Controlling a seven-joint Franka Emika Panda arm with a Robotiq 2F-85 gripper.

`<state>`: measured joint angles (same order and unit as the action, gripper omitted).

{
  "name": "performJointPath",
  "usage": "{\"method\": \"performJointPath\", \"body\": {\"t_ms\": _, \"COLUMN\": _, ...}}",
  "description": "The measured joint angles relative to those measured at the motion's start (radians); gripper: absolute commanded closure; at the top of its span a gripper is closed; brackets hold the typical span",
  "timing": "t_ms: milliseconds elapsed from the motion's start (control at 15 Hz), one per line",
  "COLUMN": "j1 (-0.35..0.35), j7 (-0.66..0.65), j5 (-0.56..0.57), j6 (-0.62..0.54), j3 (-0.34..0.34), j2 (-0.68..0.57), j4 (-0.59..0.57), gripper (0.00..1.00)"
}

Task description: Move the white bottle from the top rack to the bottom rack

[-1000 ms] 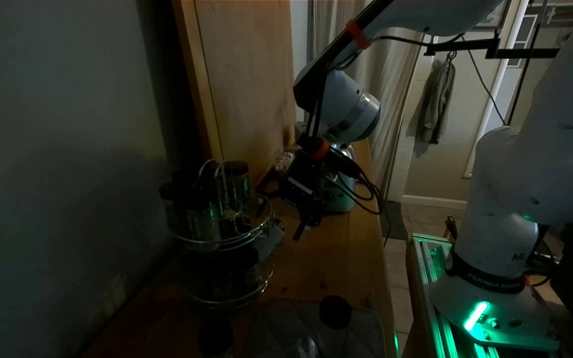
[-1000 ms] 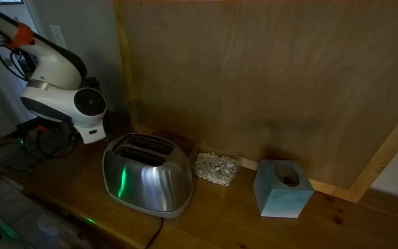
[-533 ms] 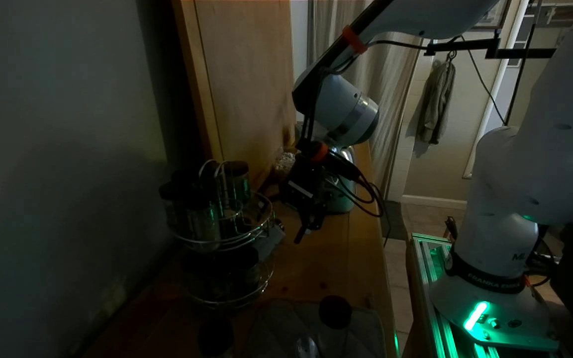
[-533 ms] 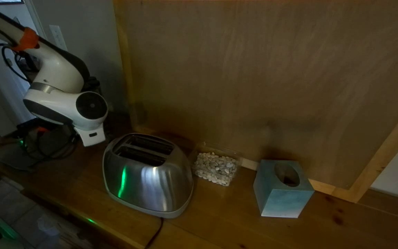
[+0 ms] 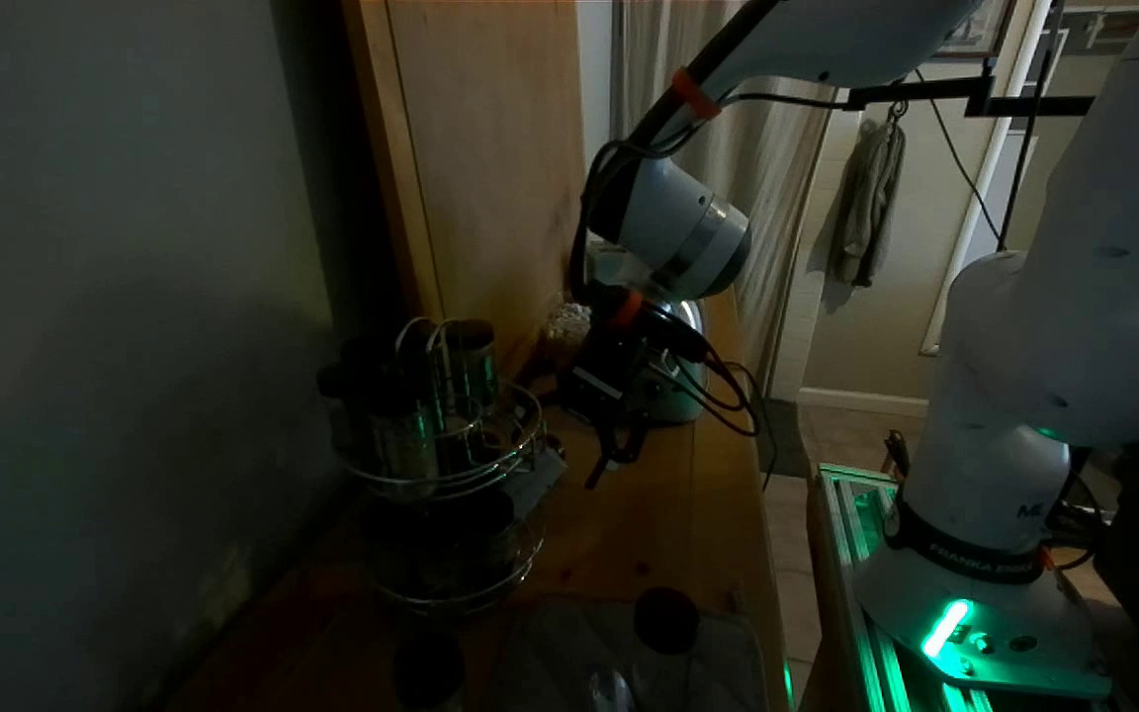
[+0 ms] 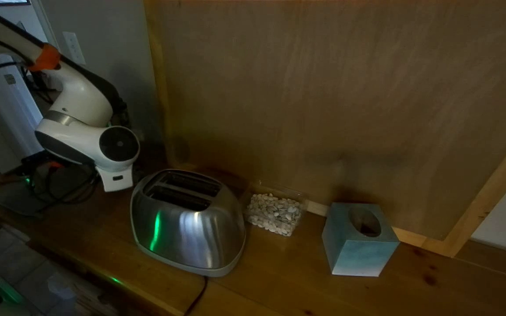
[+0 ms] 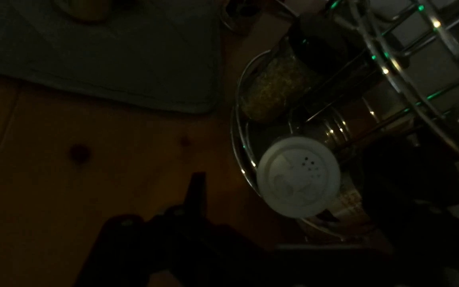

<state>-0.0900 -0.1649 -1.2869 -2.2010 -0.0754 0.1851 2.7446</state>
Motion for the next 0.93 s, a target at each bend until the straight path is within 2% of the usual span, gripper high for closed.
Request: {"method": "performJointPath", "body": {"t_ms": 933, "j1": -0.012, "j7": 0.003, "j5": -0.196, "j6": 0.012, "j3": -0.017, "j2": -0.011, "j4": -0.001, "gripper": 0.0}}
